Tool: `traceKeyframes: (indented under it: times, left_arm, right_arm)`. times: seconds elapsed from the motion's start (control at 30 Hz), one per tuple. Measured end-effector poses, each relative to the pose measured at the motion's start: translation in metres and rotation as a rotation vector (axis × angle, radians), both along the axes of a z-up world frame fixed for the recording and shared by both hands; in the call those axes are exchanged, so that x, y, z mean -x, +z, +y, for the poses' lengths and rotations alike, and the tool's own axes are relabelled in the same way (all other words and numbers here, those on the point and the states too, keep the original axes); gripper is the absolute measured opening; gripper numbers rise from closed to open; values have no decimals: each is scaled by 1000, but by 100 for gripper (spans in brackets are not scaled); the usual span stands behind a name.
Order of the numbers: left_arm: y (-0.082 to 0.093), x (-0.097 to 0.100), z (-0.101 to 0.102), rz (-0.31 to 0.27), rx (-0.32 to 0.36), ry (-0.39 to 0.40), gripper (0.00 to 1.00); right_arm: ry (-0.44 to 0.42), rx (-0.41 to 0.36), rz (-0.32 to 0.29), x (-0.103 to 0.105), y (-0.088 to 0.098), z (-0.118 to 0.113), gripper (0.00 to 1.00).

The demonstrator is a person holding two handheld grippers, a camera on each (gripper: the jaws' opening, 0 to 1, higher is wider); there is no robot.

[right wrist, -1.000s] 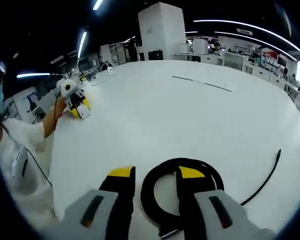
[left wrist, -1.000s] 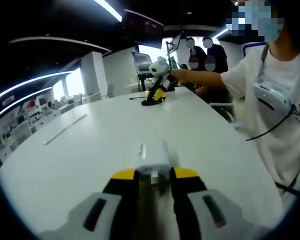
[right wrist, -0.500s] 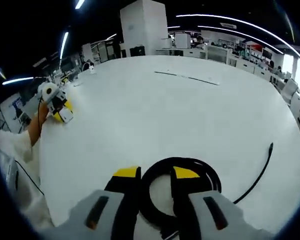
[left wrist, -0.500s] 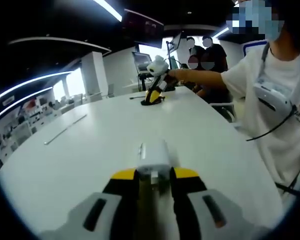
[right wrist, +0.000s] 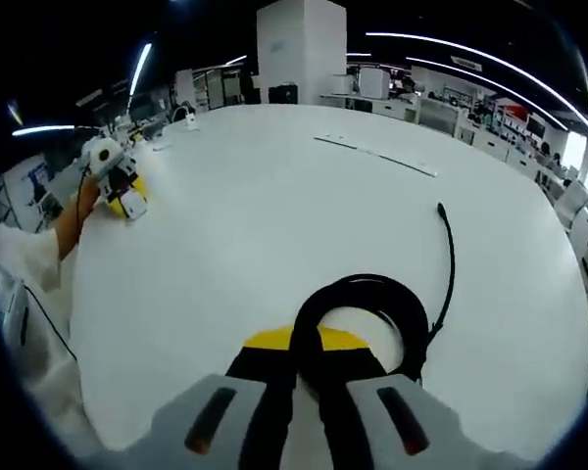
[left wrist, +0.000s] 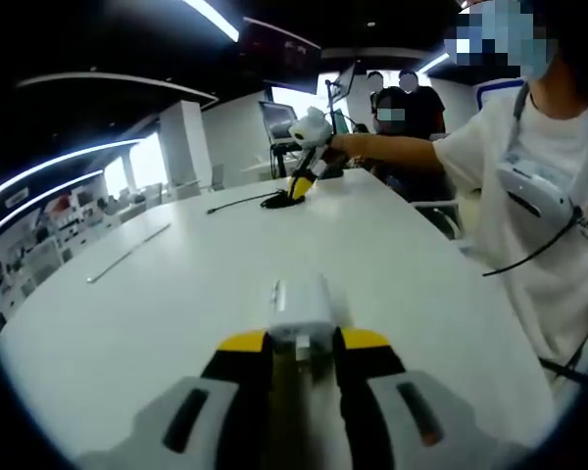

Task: Plug the desk Type‑C cable into the charger adapter.

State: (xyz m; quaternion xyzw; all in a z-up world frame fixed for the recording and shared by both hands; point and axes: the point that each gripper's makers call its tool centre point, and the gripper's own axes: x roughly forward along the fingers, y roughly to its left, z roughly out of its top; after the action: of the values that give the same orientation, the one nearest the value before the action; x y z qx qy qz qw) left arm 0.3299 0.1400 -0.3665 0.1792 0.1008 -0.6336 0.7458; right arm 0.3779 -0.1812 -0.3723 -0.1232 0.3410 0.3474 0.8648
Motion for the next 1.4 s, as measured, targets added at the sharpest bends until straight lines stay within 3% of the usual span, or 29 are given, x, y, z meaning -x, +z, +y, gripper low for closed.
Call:
traceKeyframes:
  times: [0.4,0.57,1.07,1.4]
  left_arm:
    - [0,2,-2,0,-1,0,25]
    - [0,2,-1,-1,-1,0,25]
    - [0,1,-1,-2,-1,2,25]
    - [0,2,0,-2,0,3,25]
  right_arm:
    - [107,41,-37,12,0,3,6]
    - [189,69,-43,19,-1,4,6]
    - [437,121,-23,48,-1,-5,5]
    - [512,160,12,60,-1,-16,6]
